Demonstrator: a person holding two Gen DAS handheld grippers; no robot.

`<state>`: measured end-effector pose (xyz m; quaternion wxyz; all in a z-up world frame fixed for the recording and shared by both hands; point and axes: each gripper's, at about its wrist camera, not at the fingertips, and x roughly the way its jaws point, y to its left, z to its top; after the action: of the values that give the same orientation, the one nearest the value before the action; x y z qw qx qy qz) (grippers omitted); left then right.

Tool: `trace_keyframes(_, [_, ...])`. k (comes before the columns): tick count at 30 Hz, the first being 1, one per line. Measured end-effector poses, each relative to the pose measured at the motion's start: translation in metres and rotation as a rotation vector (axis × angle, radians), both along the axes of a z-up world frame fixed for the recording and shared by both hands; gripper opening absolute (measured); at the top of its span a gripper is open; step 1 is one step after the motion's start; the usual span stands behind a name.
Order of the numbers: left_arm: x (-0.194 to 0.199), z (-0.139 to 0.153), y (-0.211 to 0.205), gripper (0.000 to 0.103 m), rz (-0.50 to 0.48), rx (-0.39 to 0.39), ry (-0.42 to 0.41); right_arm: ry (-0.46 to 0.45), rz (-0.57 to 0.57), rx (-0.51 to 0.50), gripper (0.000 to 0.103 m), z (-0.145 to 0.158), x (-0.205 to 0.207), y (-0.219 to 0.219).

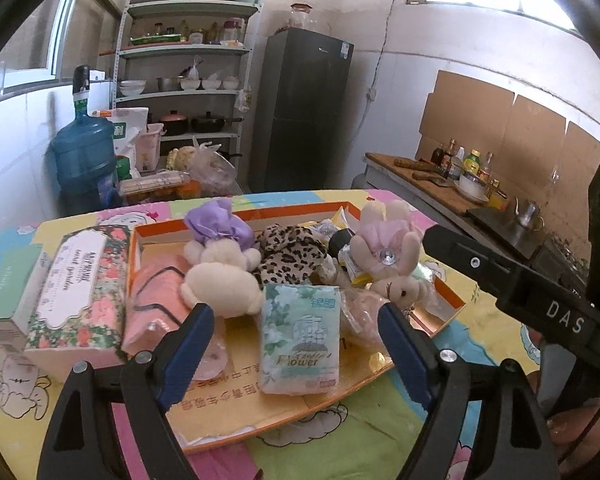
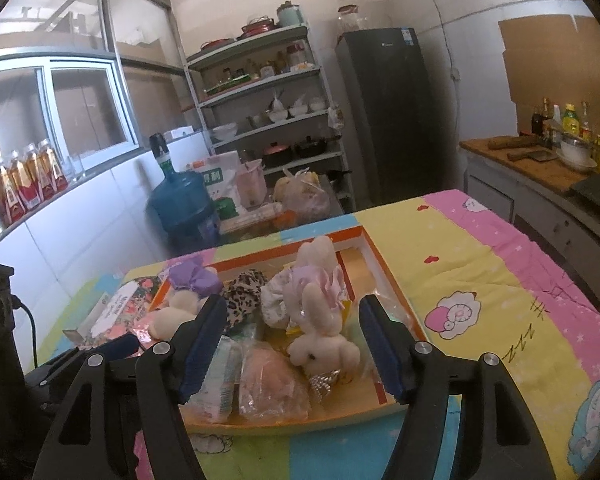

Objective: Organize soft objects

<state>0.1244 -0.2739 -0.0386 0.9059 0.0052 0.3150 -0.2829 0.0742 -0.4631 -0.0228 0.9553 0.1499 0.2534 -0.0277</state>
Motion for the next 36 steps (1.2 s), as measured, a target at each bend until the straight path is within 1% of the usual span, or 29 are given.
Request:
trace_keyframes(6, [-0.009,0.012,0.017,0.084,0.026,-0.015,-0.029,-0.012,-0.007,-0.003,0.07,0.007,-0.012,0.009])
trace_keyframes(12, [-0.024,0.02,0.029,0.084,0.051,0.005,-0.061,-0.024,-0.009,-0.021,0.07,0.014,-0.023,0.024])
trace_keyframes(15, [-0.029,0.024,0.038,0.084,0.064,0.002,-0.07,-0.027,-0.022,-0.031,0.07,0.017,-0.029,0.032])
trace_keyframes(17, [-0.035,0.027,0.043,0.084,0.075,-0.003,-0.078,-0.027,-0.042,-0.043,0.075,0.019,-0.034,0.036])
trace_keyframes(23, [-0.053,0.038,0.063,0.084,0.135,0.003,-0.129,-0.042,-0.059,-0.059,0.077,0.024,-0.046,0.049])
trace_keyframes(27, [-0.068,0.044,0.075,0.083,0.184,0.01,-0.177,-0.05,-0.051,-0.09,0.078,0.028,-0.055,0.066])
trace_keyframes(31, [-0.086,0.053,0.092,0.084,0.243,0.02,-0.239,-0.064,-0.07,-0.153,0.078,0.032,-0.066,0.086])
trace_keyframes(36, [-0.101,0.057,0.116,0.083,0.268,0.004,-0.249,-0.086,-0.088,-0.206,0.078,0.038,-0.078,0.111])
